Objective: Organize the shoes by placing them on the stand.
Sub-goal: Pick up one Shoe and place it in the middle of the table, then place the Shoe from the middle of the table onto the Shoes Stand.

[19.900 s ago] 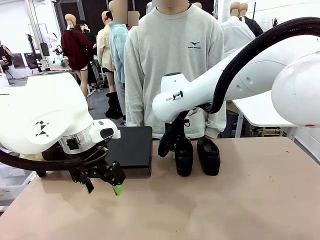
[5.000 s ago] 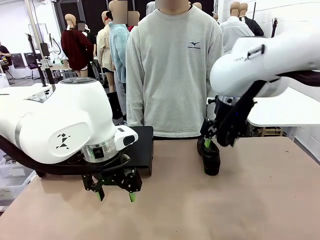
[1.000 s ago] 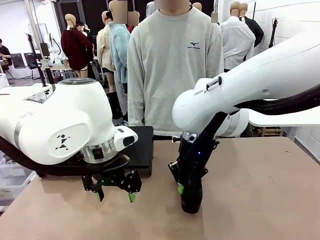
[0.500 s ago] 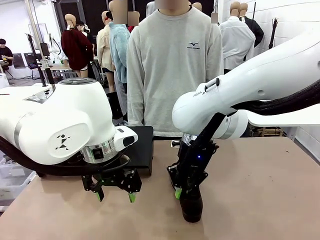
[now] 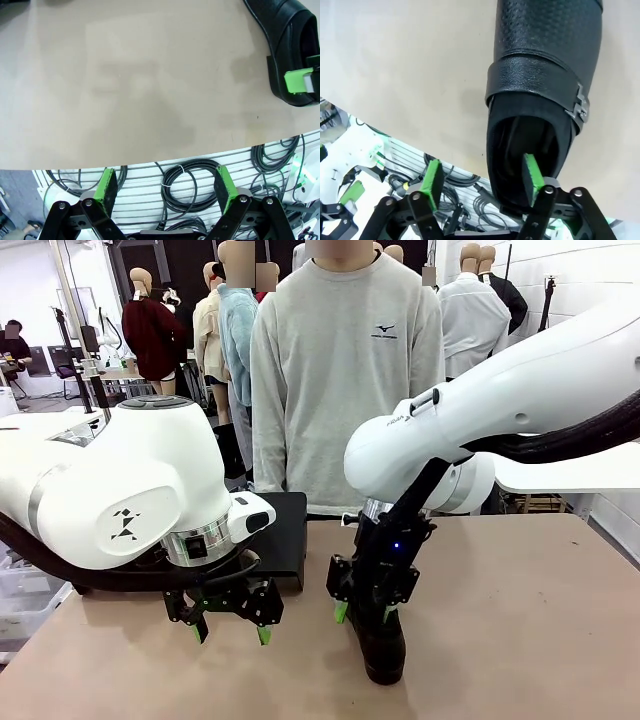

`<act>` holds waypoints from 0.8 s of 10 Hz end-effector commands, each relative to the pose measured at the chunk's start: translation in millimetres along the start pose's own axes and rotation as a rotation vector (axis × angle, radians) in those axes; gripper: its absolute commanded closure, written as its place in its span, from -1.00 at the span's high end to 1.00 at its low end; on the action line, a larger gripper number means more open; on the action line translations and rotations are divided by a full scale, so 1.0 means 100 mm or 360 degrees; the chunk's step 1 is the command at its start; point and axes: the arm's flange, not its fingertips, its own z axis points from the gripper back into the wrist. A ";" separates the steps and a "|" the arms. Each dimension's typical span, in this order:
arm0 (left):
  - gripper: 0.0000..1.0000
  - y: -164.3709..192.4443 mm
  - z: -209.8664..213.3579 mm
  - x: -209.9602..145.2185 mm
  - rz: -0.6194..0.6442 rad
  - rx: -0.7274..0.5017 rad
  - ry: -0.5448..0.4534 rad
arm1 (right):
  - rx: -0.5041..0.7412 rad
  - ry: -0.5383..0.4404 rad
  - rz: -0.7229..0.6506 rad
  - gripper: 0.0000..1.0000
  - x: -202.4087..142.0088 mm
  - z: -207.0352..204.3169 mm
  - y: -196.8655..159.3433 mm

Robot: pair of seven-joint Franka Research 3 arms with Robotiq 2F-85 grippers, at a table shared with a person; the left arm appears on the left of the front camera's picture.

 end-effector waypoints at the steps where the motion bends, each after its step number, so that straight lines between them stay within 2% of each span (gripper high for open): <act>1: 1.00 0.03 -0.01 -0.02 0.0003 -0.0007 0.0009 | 0.0058 -0.0062 -0.0019 1.00 -0.06 0.09 -0.04; 8: 1.00 0.03 -0.01 -0.02 0.0003 -0.0007 0.0009 | 0.0113 -0.0115 0.0032 1.00 -0.09 0.15 -0.02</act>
